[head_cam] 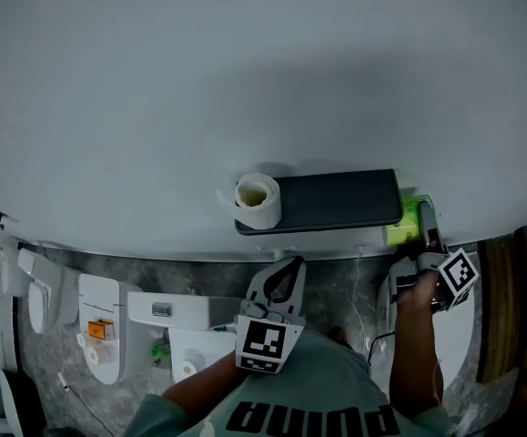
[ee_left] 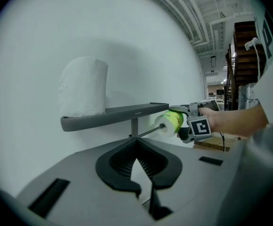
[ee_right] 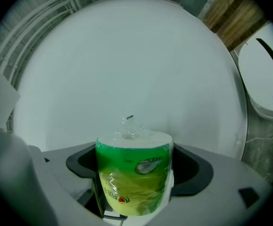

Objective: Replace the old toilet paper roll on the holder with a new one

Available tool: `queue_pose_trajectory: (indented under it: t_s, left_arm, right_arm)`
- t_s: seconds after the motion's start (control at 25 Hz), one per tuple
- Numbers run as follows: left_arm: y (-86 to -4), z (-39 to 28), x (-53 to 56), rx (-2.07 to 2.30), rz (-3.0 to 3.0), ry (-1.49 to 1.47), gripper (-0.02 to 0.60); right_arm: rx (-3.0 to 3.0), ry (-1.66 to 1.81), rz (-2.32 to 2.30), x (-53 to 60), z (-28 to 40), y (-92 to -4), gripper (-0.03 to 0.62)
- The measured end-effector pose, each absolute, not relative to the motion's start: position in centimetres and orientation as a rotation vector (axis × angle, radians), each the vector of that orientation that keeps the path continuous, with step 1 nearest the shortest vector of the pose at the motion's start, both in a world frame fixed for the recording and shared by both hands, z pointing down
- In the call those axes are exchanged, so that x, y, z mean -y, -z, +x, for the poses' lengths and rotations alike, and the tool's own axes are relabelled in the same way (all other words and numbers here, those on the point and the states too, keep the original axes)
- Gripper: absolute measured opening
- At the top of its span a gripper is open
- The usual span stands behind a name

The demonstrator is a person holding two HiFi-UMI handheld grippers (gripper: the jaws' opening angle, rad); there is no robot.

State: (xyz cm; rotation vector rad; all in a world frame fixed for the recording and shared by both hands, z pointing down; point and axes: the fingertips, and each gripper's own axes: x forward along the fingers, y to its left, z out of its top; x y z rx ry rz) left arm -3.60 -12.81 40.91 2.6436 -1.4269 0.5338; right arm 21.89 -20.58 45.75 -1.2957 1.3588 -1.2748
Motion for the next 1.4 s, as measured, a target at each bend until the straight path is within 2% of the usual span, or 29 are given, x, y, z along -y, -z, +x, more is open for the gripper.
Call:
queue_pose_trajectory:
  t_s: [1.4]
  left_arm:
    - [-41.7,-9.5,11.4,1.422,2.621,-0.514,0.005]
  right_arm:
    - [-1.299,1.340,-1.118,20.3,10.1,-46.9,0.446]
